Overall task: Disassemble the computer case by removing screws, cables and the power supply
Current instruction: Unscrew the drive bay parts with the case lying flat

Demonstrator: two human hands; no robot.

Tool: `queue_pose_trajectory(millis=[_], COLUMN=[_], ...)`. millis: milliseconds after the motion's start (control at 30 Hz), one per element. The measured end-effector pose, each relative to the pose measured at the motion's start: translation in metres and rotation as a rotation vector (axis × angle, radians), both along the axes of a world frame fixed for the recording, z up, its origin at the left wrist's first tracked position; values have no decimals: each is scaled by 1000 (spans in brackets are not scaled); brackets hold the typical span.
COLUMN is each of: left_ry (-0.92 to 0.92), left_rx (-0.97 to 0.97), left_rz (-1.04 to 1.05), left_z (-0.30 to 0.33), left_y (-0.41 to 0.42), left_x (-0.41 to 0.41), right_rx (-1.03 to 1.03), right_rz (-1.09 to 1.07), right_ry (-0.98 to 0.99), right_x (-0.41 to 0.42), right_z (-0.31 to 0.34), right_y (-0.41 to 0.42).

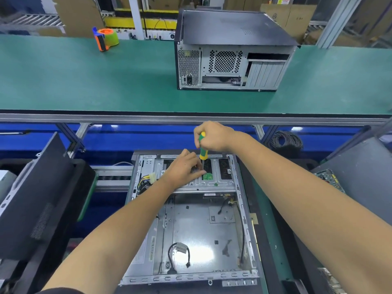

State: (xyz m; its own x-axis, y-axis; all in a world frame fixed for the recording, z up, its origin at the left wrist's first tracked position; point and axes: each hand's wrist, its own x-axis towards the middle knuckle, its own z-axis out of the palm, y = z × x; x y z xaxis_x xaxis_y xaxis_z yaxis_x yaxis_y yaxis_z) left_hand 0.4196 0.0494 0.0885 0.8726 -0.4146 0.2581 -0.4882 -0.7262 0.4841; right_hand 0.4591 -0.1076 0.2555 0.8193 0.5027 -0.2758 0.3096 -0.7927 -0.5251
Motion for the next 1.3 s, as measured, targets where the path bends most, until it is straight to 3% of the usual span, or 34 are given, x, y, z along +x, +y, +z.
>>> queue_pose_trajectory(millis=[200,300,400,533,667,833,1067,1133,1233,1300], left_ry=[19,40,46,38,22,24,3,5,23,29], left_rx=[8,5,-4,-15,-35,-22,-23,-21,-10,-6], left_rz=[32,38,38,33,22,20,17,19,23,23], left_z=[3,6,6,6,8,9,12,12,13,13], left_y=[0,-1,-1,-1,0,0,-1,-1,-1,-1], left_x=[-3,-2,-3,-5,-6,-7,-9,-9,-9,-9], right_rx=[-67,-74,-256,-240,-280,-502,-346,-384,-580,-583], right_rz=[154,125,103,230,309,254,304,329,400,419], right_ry=[151,92,-97,41,16,-266,-200,-225,-439,-515], right_x=[3,4,5,8,6,11,13,11,11,10], right_z=[7,2,3,12,16,10,7,8,8,6], right_y=[3,4,6,6,6,0,-5,-5,-4,-3])
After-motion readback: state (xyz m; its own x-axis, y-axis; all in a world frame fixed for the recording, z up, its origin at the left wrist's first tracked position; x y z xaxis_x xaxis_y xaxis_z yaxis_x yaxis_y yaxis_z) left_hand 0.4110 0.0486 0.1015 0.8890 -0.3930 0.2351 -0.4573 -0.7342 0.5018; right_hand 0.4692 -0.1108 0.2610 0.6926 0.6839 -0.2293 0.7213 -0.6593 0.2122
